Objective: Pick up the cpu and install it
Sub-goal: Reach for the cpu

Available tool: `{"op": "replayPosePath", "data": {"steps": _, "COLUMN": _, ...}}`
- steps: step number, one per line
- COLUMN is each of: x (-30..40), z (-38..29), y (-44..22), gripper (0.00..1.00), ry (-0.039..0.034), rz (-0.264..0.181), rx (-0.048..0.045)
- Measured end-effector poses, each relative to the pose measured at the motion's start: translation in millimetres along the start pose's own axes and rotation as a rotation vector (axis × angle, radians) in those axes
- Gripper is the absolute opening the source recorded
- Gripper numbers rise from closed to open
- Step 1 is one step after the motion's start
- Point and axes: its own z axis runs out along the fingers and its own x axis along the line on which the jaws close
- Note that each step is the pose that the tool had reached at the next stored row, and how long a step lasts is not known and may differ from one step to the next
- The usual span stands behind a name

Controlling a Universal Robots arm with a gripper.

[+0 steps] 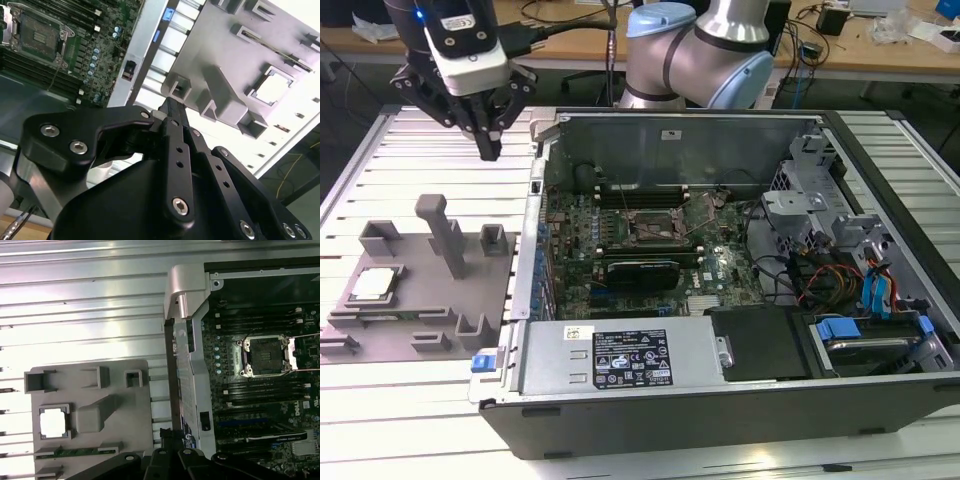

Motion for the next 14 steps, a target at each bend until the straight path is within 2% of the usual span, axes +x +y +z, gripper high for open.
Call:
{"op": "replayPosePath", "data": {"steps": 8, "x": 15.3, "z": 0.2, "y": 0.7, "gripper": 0.11, "ry": -0.0001, "rz": 0.001, "rx": 0.0000}}
{"op": "replayPosePath", "data": {"steps": 10, "x": 20.7, "z": 0.9, "y": 0.6, "gripper": 0.11, "ry": 0.0000, "rz": 0.001, "rx": 0.0001}}
{"op": "replayPosePath", "data": {"steps": 14, "x": 36.6, "z": 3.2, "y": -0.5, "gripper": 0.11, "ry": 0.0000, "rz": 0.001, "rx": 0.0001}}
